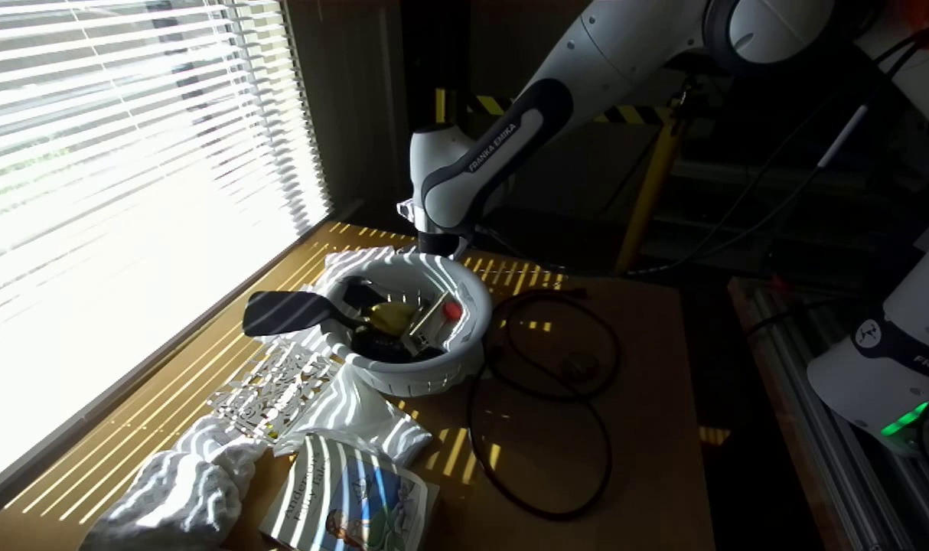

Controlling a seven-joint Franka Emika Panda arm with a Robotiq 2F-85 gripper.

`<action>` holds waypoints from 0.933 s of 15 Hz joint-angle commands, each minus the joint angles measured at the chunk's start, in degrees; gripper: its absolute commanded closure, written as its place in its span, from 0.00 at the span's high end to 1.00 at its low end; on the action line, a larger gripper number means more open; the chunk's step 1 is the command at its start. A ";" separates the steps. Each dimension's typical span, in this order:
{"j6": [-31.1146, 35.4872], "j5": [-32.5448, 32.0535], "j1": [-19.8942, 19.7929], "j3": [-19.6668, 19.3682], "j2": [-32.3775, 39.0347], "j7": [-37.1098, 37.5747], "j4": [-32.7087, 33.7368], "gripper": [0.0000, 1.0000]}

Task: Pick up the orange and yellow objects and put them in the bowl

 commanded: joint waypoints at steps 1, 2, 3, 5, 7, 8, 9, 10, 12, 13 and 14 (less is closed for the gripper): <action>1.08 -0.27 -1.25 0.92 1.15 0.21 0.60 1.00; 0.70 -0.22 -1.43 0.94 1.51 0.20 1.11 1.00; 0.22 -0.20 -1.51 0.93 1.83 0.29 1.51 0.98; -0.07 -0.53 -1.28 0.65 2.34 0.59 2.00 0.94; 0.14 -0.67 -1.10 0.57 2.66 0.76 2.28 0.83; 0.47 -0.84 -0.84 0.38 2.71 1.01 2.47 0.80; 1.24 -1.09 -0.59 0.15 2.61 1.14 2.53 0.74; 1.61 -1.33 -0.31 -0.10 2.47 1.38 2.63 0.73; 2.00 -1.66 0.20 -0.40 2.55 1.79 2.89 0.65; 1.77 -1.81 0.51 -0.65 2.75 2.19 3.17 0.49; 0.88 -1.89 0.73 -0.83 2.97 2.49 3.58 0.44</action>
